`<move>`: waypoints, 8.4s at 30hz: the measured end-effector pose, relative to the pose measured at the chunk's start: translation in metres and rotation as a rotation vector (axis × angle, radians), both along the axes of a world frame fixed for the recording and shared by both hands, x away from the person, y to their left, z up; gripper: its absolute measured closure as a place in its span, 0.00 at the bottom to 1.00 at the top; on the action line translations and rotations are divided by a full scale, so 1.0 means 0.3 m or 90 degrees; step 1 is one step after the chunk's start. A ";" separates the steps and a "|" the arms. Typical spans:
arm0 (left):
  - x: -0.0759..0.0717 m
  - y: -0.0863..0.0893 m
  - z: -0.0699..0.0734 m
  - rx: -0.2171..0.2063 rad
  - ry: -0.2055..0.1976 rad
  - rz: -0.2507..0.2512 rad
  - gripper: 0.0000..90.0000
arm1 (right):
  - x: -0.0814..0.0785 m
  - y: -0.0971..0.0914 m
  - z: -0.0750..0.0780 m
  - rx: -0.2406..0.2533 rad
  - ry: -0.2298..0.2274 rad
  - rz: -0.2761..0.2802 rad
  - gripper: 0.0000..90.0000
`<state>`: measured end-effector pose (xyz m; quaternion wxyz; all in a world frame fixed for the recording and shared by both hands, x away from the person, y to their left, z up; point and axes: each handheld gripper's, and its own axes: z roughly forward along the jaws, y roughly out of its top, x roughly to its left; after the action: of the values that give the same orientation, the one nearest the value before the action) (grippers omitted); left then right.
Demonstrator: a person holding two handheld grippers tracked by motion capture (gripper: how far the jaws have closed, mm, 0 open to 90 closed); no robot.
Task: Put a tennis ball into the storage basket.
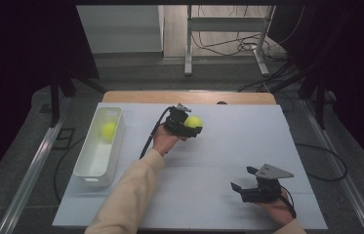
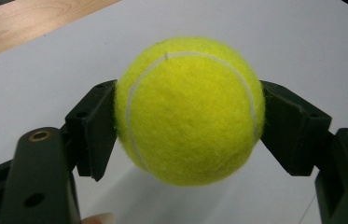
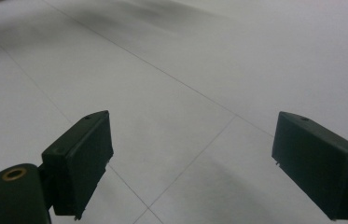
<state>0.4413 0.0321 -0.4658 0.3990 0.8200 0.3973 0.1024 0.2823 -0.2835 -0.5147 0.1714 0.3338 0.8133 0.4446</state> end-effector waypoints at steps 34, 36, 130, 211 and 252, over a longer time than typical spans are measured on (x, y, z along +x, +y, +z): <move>-0.083 0.025 0.049 -0.010 -0.026 -0.021 0.29 | 0.000 0.001 -0.001 -0.003 -0.001 0.002 0.14; -0.085 0.027 0.051 -0.012 -0.026 -0.020 0.29 | 0.000 0.001 -0.001 -0.003 -0.001 0.002 0.14; -0.250 0.251 0.121 -0.039 -0.058 0.008 0.29 | -0.006 0.002 0.003 -0.004 -0.009 -0.005 0.14; -0.332 0.433 0.197 -0.054 -0.088 0.073 0.29 | -0.006 0.000 0.005 -0.002 -0.011 -0.013 0.14; -0.362 0.530 0.219 -0.054 -0.098 0.112 0.29 | -0.006 0.000 0.005 -0.003 -0.013 -0.014 0.14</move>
<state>0.3326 0.1912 -0.4000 0.4519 0.7541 0.4400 0.1832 0.2804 -0.2834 -0.5132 0.1853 0.3376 0.8091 0.4440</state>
